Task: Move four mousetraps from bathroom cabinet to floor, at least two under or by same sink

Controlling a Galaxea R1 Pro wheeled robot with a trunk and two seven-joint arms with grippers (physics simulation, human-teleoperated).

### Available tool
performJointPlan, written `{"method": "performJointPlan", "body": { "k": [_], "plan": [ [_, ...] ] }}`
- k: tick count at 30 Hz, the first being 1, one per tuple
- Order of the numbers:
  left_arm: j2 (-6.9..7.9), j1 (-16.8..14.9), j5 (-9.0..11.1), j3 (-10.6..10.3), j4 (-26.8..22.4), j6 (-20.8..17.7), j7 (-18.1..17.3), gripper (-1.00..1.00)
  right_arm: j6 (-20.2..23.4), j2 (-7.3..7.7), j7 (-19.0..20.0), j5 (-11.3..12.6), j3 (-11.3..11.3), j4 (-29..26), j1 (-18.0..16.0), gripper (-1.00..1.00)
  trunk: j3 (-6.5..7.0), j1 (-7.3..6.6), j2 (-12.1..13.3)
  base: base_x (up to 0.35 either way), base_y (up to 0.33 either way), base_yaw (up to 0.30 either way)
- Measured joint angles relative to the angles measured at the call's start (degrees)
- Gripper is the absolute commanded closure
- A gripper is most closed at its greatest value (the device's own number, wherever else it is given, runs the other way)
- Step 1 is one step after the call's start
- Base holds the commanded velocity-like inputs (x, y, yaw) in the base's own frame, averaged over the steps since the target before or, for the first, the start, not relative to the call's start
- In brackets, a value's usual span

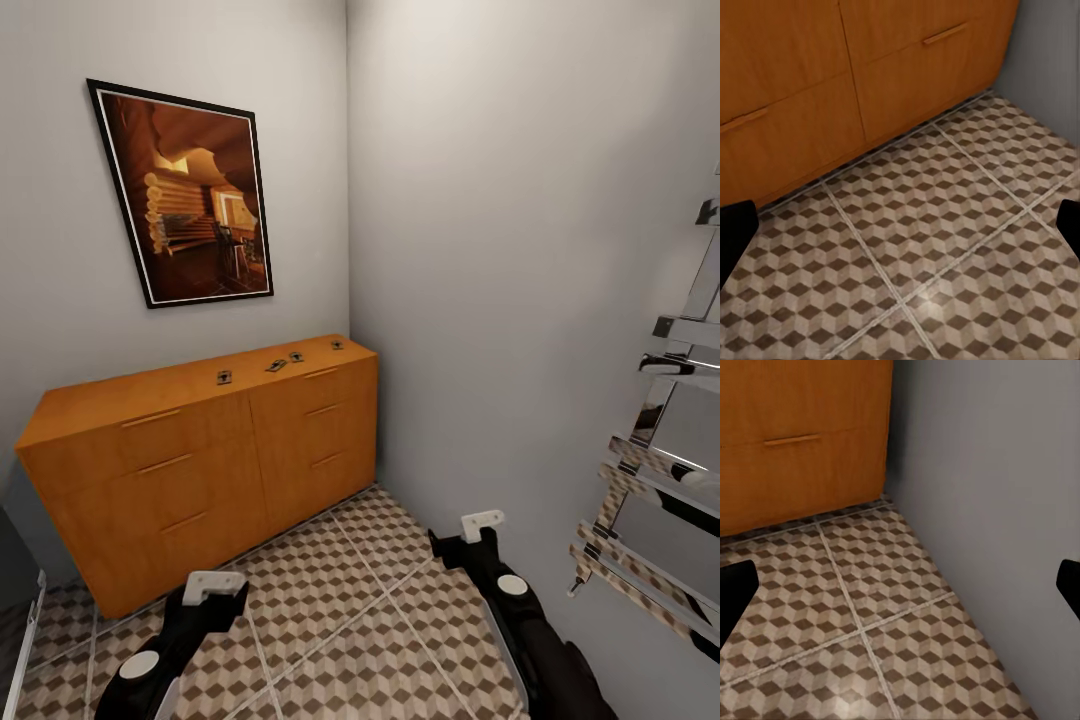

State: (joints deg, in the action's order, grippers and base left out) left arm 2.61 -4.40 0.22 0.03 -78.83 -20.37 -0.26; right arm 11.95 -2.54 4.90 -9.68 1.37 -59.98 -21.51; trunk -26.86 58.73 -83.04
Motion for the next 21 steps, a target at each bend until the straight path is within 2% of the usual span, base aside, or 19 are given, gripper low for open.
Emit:
{"method": "performJointPlan", "body": {
  "k": [8,12,15,17,21],
  "plan": [
    [-0.29,0.00,0.08,-0.78,-0.06,-0.05,0.02,-1.00,-0.05,0.17,1.04,0.00,0.03,-0.31,0.00,-1.00,0.00,0.00,0.00,0.000,0.000,0.000],
    [-0.32,0.01,0.09,-1.19,1.47,0.00,0.02,-1.00,-0.11,0.14,1.19,0.00,0.03,-0.38,0.00,-1.00,0.00,0.00,0.00,0.000,0.000,0.000],
    [-0.50,0.01,0.06,-1.36,4.03,0.23,0.04,-1.00,-0.11,0.12,1.25,0.00,0.01,-0.57,0.00,-1.00,0.00,0.00,0.00,0.000,0.000,0.000],
    [-0.85,0.02,0.04,-1.45,7.41,1.27,0.04,-1.00,-0.06,0.12,1.27,0.00,-0.05,-1.15,0.00,-1.00,0.00,0.00,0.00,0.000,0.000,0.000],
    [-1.14,0.02,0.03,-1.49,13.11,4.80,0.08,-1.00,0.04,0.11,1.29,0.00,-0.14,-2.41,0.00,-1.00,0.00,0.00,0.00,0.000,0.000,0.000]
  ]
}}
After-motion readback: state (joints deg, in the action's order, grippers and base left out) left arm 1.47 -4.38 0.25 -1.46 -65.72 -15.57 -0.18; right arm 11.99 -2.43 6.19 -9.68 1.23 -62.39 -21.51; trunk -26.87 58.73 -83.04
